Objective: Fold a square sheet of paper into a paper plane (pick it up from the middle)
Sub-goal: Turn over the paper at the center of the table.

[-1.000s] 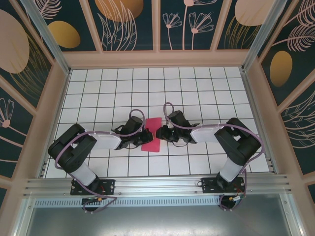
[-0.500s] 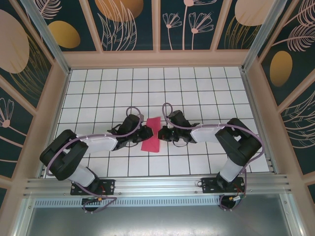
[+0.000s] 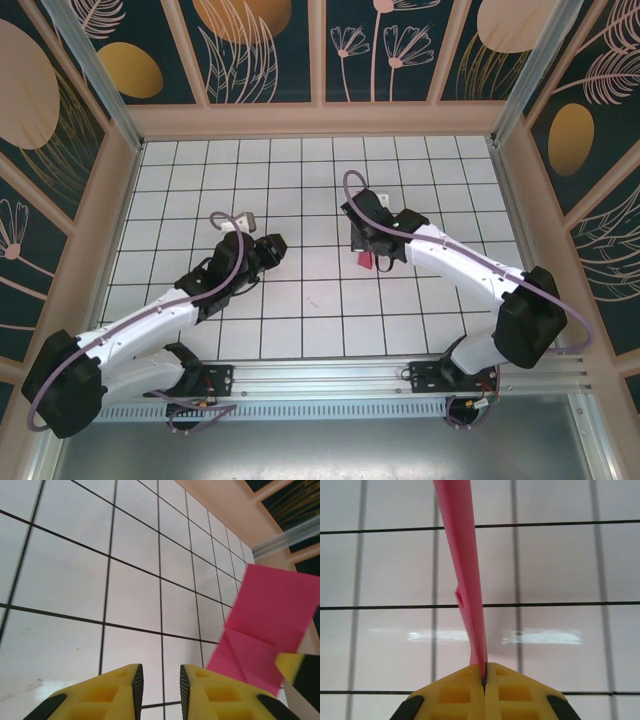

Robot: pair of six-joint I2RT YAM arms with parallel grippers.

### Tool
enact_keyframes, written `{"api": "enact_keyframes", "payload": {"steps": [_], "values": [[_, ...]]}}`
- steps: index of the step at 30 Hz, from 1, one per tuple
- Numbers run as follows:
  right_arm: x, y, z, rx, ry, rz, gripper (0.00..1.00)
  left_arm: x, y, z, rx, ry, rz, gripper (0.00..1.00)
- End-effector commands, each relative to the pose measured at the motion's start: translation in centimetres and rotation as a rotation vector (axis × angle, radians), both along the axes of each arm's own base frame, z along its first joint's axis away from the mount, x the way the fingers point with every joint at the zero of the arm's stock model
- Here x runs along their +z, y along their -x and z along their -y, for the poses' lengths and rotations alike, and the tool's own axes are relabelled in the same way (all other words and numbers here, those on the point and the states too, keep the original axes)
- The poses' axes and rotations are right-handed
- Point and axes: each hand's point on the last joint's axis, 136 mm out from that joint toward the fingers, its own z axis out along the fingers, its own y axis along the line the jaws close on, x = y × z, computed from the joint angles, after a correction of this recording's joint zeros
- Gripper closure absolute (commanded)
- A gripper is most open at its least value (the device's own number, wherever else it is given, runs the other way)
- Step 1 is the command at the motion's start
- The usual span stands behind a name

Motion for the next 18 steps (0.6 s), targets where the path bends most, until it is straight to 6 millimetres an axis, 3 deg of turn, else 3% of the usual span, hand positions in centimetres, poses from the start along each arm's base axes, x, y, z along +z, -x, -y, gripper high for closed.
{"api": "enact_keyframes", "payload": {"steps": [1, 9, 14, 18], "values": [[-0.4, 1.9, 4.5, 0.004, 0.419, -0.053, 1.00, -2.0, 0.2, -3.1, 0.103, -0.080, -0.032, 0.71], [-7.6, 3.7, -3.1, 0.174, 0.619, -0.191, 1.00, -1.3, 0.9, -7.0, 0.230, -0.105, -0.009, 0.72], [-11.2, 5.4, -8.8, 0.256, 0.485, -0.266, 0.94, -0.4, 1.8, -9.2, 0.298, -0.110, 0.019, 0.74], [-12.7, 6.2, -11.4, 0.266, 0.333, -0.312, 0.79, -0.1, 2.0, -9.6, 0.305, -0.104, 0.031, 0.74]]}}
